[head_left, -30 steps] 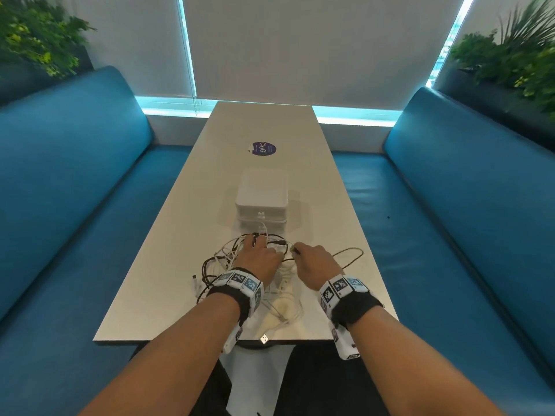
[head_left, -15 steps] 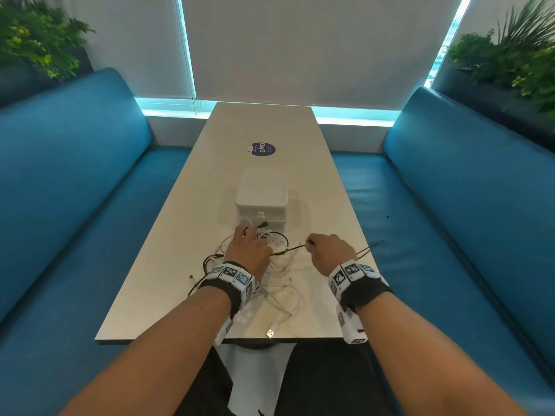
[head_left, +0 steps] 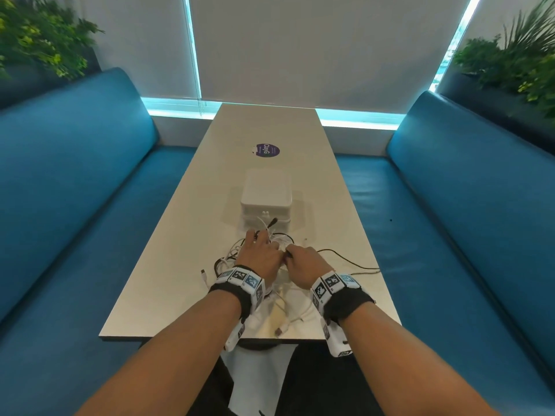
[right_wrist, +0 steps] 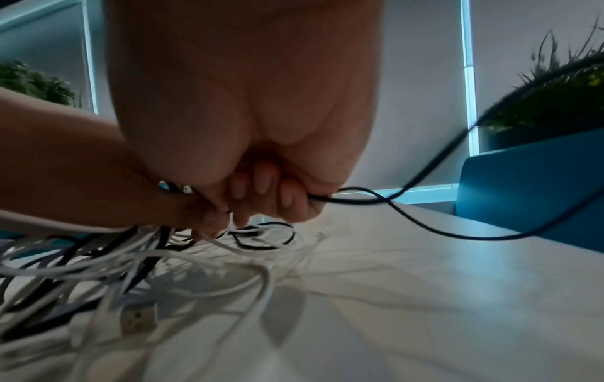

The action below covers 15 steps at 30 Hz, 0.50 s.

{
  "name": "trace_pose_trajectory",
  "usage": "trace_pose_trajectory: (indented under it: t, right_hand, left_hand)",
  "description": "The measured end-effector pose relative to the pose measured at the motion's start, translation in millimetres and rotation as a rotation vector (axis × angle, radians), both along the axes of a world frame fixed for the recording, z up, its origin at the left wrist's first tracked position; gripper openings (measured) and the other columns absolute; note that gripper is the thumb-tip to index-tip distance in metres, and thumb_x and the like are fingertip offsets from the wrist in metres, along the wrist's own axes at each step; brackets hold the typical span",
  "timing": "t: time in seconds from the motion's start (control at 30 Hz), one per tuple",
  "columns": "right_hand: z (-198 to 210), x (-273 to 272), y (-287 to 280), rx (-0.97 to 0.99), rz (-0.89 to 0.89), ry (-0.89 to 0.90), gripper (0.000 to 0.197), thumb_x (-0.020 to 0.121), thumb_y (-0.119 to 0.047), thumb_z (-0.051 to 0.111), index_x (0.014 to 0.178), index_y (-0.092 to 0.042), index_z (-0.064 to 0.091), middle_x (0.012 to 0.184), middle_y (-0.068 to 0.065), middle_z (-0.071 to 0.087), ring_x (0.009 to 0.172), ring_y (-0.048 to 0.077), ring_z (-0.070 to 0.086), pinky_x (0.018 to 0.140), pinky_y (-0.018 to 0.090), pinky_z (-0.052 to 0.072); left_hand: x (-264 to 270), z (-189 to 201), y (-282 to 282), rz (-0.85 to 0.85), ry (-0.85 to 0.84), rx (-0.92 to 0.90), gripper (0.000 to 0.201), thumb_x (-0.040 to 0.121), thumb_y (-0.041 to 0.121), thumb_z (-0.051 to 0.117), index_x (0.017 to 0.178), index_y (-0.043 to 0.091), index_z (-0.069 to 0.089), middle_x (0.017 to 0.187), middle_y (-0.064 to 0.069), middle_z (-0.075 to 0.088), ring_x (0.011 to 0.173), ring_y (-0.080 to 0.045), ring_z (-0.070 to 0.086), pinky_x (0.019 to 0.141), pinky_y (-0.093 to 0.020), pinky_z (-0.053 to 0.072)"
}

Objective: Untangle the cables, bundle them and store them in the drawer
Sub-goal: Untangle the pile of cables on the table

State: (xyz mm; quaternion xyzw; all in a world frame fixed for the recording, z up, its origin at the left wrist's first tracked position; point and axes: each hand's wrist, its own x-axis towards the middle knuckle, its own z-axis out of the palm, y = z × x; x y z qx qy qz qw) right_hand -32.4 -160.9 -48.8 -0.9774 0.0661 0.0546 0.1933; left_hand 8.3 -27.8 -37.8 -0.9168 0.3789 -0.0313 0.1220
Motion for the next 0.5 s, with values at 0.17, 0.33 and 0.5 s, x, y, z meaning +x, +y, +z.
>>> trace_pose_trajectory:
  t: [0.17, 0.33, 0.5]
  right_hand:
    - [-4.3, 0.7, -3.2, -0.024, 0.0, 0.04, 0.024, 0.102, -0.029, 0.041, 0.106, -0.011, 0.056, 0.104, 0.017, 0.066, 0.092, 0.034, 0.062, 0.067, 0.034, 0.041]
    - [1.9, -8.2, -19.9, -0.062, -0.068, 0.022, 0.022, 0.101, -0.029, 0.041, 0.108, -0.015, 0.057, 0.104, 0.014, 0.065, 0.09, 0.032, 0.062, 0.072, 0.037, 0.048]
    - [4.2, -10.7, -34.7, -0.136, -0.15, 0.019, 0.025, 0.102, -0.032, 0.039, 0.114, -0.016, 0.054, 0.108, 0.015, 0.061, 0.095, 0.035, 0.062, 0.074, 0.036, 0.047]
  left_hand:
    - [1.3, -5.5, 0.8, 0.012, 0.023, -0.004, 0.025, 0.098, 0.031, 0.048, 0.109, 0.027, 0.071, 0.106, 0.01, 0.063, 0.119, -0.03, 0.039, 0.104, -0.052, 0.023]
    - [6.4, -8.7, 3.4, 0.072, 0.01, 0.012, 0.038, 0.101, 0.047, 0.042, 0.11, 0.025, 0.071, 0.121, 0.007, 0.061, 0.126, -0.031, 0.037, 0.107, -0.055, 0.018]
    - [3.4, -6.6, 3.0, 0.077, 0.03, -0.035, 0.031, 0.097, 0.041, 0.045, 0.11, 0.025, 0.069, 0.123, 0.006, 0.059, 0.124, -0.032, 0.039, 0.106, -0.056, 0.019]
